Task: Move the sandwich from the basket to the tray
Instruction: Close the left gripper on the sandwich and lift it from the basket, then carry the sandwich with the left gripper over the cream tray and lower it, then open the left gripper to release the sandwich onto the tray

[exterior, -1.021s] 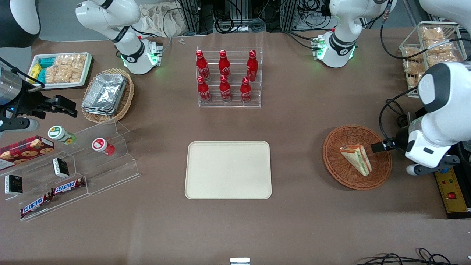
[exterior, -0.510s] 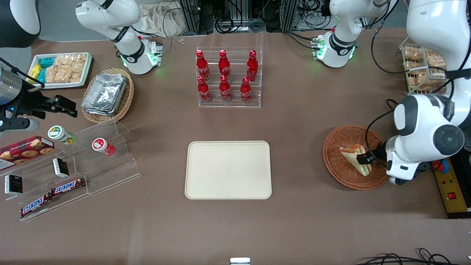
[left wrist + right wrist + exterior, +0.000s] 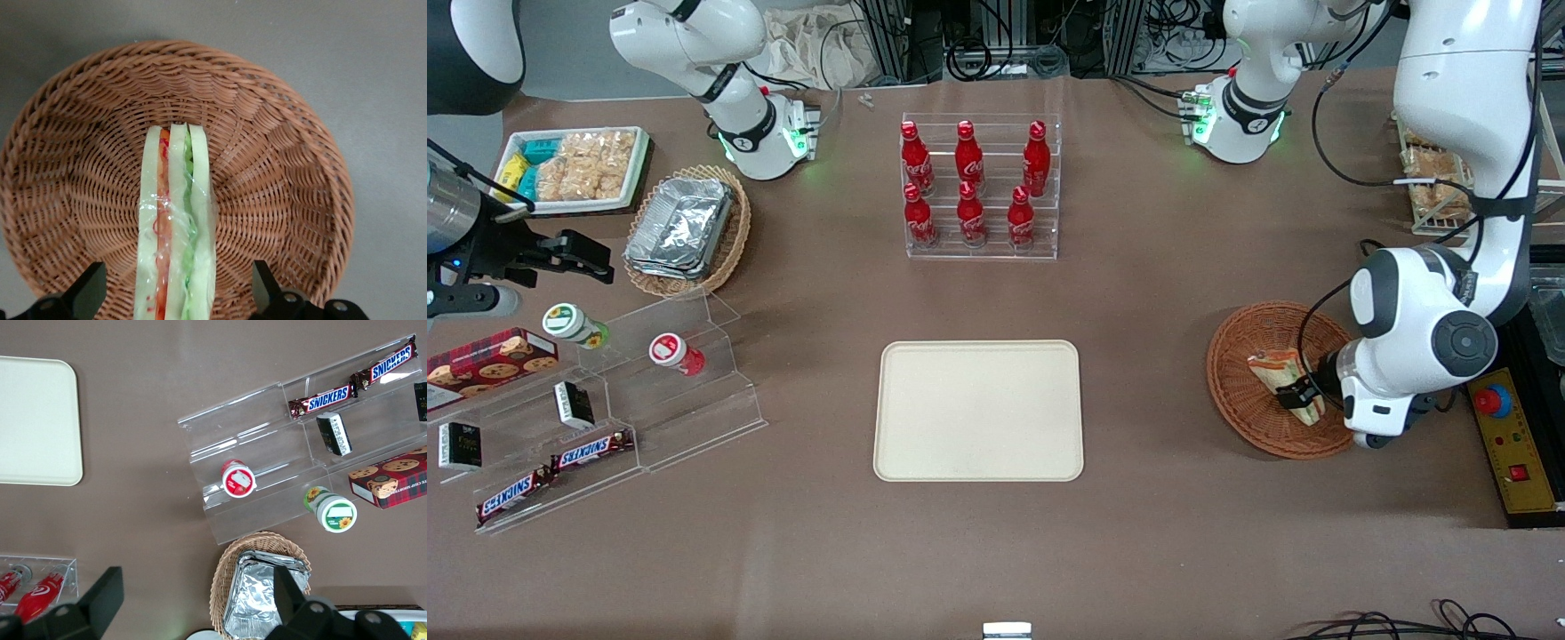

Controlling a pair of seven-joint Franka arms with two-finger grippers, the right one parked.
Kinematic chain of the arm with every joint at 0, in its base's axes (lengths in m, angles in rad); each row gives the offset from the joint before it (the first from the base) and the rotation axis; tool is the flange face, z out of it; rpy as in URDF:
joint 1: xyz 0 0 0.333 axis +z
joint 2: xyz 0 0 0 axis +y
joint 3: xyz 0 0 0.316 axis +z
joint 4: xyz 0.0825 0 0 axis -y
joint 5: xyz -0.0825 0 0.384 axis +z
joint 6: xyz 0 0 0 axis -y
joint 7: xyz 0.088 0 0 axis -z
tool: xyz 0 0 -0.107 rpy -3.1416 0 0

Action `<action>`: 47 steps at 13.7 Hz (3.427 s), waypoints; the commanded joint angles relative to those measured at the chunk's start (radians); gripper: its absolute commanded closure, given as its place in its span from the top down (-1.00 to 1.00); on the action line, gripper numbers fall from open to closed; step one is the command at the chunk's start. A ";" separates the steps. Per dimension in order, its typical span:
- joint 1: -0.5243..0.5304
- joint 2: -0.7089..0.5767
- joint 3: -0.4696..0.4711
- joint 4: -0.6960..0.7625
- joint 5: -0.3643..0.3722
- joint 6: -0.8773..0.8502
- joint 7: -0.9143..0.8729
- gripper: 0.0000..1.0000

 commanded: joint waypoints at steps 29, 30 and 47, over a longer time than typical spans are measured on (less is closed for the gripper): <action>-0.267 0.274 -0.344 0.541 0.130 -0.141 0.149 -1.00; -0.296 0.304 -0.343 0.542 0.152 -0.133 0.146 -1.00; -0.255 0.183 -0.341 0.624 0.157 -0.435 0.064 0.99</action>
